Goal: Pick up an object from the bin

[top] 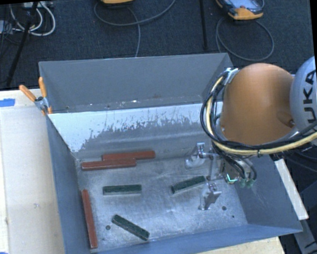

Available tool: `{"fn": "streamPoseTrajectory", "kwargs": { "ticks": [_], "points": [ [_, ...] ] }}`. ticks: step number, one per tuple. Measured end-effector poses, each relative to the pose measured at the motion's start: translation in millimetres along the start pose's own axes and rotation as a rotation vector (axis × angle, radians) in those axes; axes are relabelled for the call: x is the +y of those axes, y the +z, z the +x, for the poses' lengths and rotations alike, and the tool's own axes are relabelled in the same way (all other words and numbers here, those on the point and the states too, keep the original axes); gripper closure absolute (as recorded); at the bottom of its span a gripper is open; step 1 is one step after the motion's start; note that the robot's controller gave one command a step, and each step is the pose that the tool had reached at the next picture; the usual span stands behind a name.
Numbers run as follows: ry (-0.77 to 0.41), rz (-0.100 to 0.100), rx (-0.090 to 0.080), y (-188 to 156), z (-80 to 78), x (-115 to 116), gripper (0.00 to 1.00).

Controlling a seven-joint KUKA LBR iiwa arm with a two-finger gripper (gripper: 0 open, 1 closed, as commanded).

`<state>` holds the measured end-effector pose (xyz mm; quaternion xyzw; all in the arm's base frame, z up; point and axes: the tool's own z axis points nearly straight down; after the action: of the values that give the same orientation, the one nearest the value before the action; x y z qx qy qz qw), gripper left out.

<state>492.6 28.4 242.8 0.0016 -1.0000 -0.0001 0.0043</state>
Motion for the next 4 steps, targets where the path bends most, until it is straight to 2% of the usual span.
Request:
{"fn": "streamPoseTrajectory", "kwargs": {
  "ticks": [1, 2, 3, 4],
  "points": [
    [0.001, 0.000, -0.007, -3.2, -1.3, -0.1, 0.00],
    [0.017, -0.001, -0.016, 36.5, -10.0, -10.6, 0.00],
    [-0.006, 0.000, -0.009, 78.2, -43.5, -38.8, 0.00],
    [-0.176, 0.001, -0.024, 166.1, -43.2, -29.6, 1.00]
  ]
}}
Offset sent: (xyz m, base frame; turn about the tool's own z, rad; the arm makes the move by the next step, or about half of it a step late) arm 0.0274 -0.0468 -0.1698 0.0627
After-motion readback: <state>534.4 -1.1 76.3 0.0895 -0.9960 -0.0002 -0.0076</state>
